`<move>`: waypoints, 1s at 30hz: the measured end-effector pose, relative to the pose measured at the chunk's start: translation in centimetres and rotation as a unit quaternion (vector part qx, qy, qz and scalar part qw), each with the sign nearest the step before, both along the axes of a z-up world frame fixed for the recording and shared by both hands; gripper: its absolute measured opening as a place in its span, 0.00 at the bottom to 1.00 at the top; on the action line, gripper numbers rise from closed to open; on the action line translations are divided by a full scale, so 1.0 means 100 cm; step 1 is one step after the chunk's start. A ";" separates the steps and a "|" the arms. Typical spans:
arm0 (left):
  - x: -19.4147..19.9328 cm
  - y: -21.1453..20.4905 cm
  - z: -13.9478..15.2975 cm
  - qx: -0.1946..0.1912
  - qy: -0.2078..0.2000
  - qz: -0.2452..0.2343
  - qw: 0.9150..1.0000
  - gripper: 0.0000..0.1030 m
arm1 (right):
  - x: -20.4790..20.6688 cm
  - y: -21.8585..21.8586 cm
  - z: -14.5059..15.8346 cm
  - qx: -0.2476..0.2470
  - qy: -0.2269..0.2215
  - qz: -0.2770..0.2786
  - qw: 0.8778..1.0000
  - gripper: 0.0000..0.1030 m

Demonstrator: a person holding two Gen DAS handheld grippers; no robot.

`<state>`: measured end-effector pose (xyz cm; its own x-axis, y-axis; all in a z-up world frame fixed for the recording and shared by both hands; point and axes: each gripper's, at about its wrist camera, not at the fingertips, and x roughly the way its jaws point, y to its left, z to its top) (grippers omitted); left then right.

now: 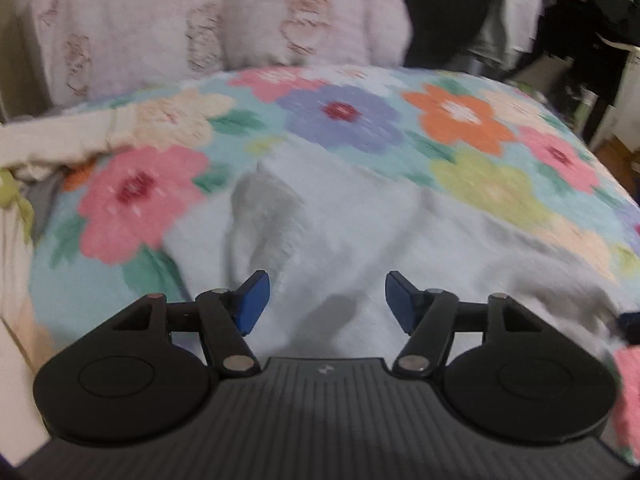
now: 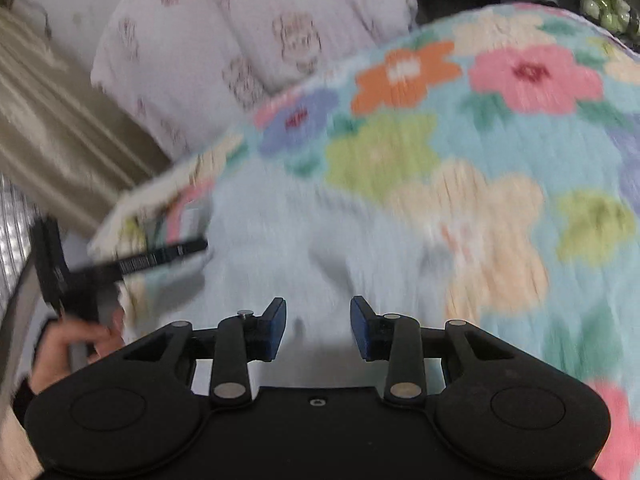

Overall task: Fold clothes
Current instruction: 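Grasp the sweatshirt edge with the right gripper and fold it over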

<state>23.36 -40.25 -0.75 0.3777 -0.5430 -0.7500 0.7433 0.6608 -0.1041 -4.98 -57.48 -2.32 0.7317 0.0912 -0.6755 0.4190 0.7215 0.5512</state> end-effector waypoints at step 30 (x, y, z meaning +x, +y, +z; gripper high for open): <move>-0.127 0.121 -0.037 0.012 0.105 0.047 0.993 0.62 | -0.021 -0.031 -0.019 -0.183 0.015 -0.202 0.962 0.08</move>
<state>10.69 -28.13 -4.40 0.2592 -0.4947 -0.8295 0.6422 0.7298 -0.2346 -7.06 -60.59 -4.17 0.6376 -0.4446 -0.6292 0.7174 0.6403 0.2746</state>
